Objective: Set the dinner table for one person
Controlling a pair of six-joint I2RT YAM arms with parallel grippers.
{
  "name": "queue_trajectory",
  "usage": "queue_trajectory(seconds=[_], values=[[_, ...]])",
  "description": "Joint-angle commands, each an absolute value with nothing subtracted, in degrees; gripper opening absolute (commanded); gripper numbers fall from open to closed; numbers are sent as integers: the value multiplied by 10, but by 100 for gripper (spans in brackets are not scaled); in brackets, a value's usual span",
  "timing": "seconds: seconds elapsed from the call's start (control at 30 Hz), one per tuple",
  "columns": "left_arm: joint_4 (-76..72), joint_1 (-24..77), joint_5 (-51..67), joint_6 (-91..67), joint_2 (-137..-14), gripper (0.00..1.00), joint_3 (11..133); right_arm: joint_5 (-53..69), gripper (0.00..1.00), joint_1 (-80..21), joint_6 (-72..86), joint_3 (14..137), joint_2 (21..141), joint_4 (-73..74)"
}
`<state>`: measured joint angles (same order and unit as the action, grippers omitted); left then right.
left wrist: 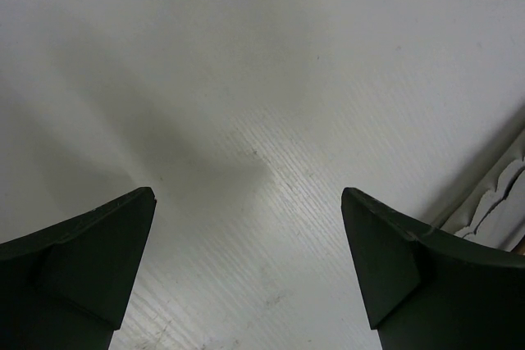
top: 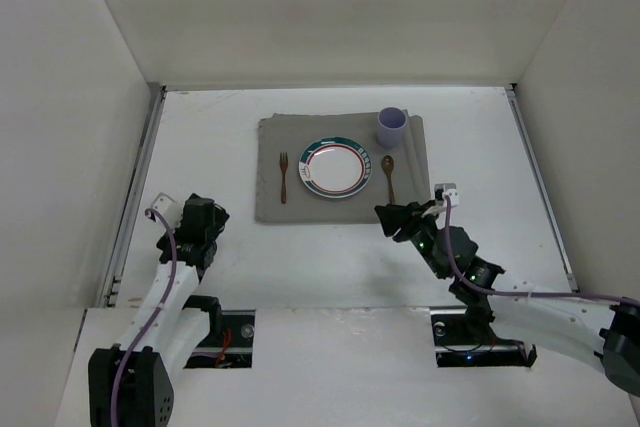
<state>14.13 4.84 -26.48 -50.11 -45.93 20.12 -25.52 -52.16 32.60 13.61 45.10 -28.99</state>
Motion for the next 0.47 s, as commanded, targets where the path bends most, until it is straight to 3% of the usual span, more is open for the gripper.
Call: queue_trajectory(seconds=[0.0,0.43], values=[[121,52,-258,-504,-464,100,214,-291,45,-509,335,124,428,-317],[110,83,-272,-494,-506,100,240,-289,48,-465,359,121,417,-282]])
